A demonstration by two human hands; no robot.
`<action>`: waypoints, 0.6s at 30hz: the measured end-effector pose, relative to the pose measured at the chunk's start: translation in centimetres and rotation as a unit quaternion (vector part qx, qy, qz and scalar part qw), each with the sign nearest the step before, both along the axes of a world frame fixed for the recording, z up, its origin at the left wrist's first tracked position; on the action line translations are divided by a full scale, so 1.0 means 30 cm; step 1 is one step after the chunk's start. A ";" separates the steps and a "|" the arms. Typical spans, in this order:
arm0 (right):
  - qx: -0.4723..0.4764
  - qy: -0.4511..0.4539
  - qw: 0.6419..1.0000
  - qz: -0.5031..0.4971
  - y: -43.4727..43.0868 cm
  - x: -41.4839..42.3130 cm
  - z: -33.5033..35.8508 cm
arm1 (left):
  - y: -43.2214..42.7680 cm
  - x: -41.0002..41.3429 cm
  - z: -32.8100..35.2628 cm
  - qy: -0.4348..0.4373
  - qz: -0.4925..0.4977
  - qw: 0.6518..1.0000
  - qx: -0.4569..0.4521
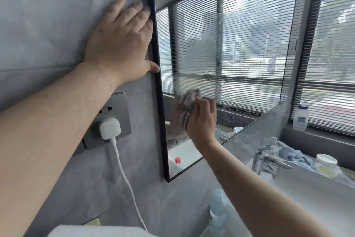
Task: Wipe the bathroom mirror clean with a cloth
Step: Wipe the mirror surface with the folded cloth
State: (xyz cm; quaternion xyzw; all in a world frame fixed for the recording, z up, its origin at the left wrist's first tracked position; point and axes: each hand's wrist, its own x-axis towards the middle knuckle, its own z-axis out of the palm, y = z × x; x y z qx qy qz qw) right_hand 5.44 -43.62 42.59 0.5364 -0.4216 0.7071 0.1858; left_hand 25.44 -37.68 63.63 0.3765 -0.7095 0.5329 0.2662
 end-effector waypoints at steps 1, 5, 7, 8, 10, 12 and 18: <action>0.037 -0.062 0.997 -0.007 -0.021 -0.051 0.004 | 0.000 0.000 0.001 0.000 0.001 1.000 0.000; 0.110 -0.047 0.992 -0.032 -0.041 -0.165 -0.021 | -0.001 -0.002 -0.001 -0.001 0.001 1.000 0.003; 0.114 -0.010 0.993 -0.040 -0.023 -0.162 -0.066 | -0.003 0.000 0.001 0.000 -0.003 1.000 0.000; 0.121 -0.003 0.992 -0.040 -0.010 -0.159 -0.109 | -0.001 -0.001 0.001 -0.001 -0.006 1.000 0.001; 0.155 -0.005 0.987 -0.036 0.019 -0.152 -0.233 | 0.001 -0.001 0.001 -0.001 -0.010 1.000 0.001; 0.218 -0.035 0.975 -0.017 0.056 -0.148 -0.365 | -0.002 0.000 0.001 -0.002 -0.009 1.000 -0.002; 0.286 -0.094 0.953 -0.017 0.045 -0.167 -0.377 | 0.002 -0.001 -0.001 -0.003 -0.007 1.000 -0.001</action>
